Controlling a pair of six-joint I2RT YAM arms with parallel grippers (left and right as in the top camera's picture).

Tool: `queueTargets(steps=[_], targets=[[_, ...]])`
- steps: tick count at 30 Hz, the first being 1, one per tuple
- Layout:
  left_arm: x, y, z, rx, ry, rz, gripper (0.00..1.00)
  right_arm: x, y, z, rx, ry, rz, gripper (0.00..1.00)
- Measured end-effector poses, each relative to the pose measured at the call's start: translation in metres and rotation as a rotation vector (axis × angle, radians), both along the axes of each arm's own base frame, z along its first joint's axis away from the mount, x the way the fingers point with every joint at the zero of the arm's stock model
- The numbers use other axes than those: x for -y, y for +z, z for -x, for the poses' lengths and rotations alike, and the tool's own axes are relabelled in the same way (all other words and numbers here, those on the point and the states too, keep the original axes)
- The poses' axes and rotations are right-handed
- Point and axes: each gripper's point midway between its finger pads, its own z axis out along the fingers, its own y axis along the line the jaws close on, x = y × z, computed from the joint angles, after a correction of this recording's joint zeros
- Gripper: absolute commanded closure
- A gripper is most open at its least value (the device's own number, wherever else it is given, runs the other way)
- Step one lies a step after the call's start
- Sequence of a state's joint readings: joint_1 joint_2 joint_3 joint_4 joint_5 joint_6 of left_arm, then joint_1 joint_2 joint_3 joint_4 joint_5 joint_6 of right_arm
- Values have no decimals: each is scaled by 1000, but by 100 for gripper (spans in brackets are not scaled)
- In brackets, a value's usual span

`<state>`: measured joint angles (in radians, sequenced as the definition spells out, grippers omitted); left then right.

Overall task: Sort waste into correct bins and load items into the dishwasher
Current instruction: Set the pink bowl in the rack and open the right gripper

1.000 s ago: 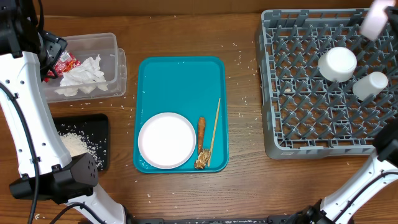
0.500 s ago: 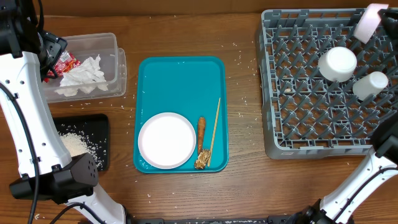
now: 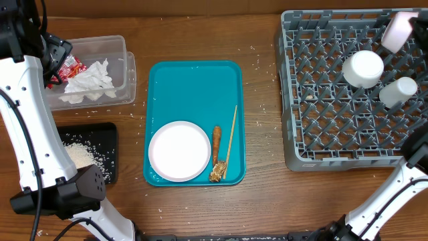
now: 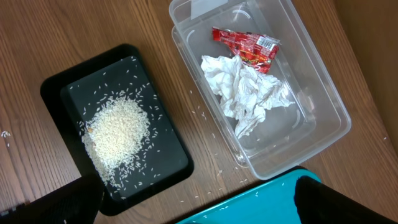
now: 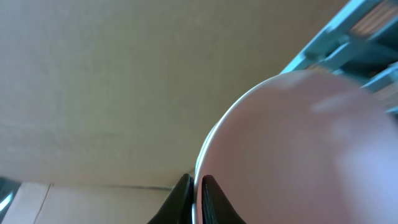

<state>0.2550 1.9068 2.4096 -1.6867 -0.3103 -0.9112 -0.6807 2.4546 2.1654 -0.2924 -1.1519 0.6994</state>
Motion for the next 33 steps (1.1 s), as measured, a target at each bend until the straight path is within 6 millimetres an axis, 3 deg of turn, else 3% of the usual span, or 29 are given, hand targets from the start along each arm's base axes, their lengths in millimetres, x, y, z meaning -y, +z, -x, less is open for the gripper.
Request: queueTargets(steps=[5, 11, 26, 31, 33], targets=[[0, 0, 0, 0, 0, 0, 0, 33, -5, 16, -30, -72, -19, 88], [0, 0, 0, 0, 0, 0, 0, 58, -10, 32, -60, -127, -41, 85], [0, 0, 0, 0, 0, 0, 0, 73, -8, 44, -131, -214, -33, 79], [0, 0, 0, 0, 0, 0, 0, 73, 9, 68, -285, -347, 92, 78], [0, 0, 0, -1, 0, 0, 0, 69, 24, 77, -333, -400, 205, 78]])
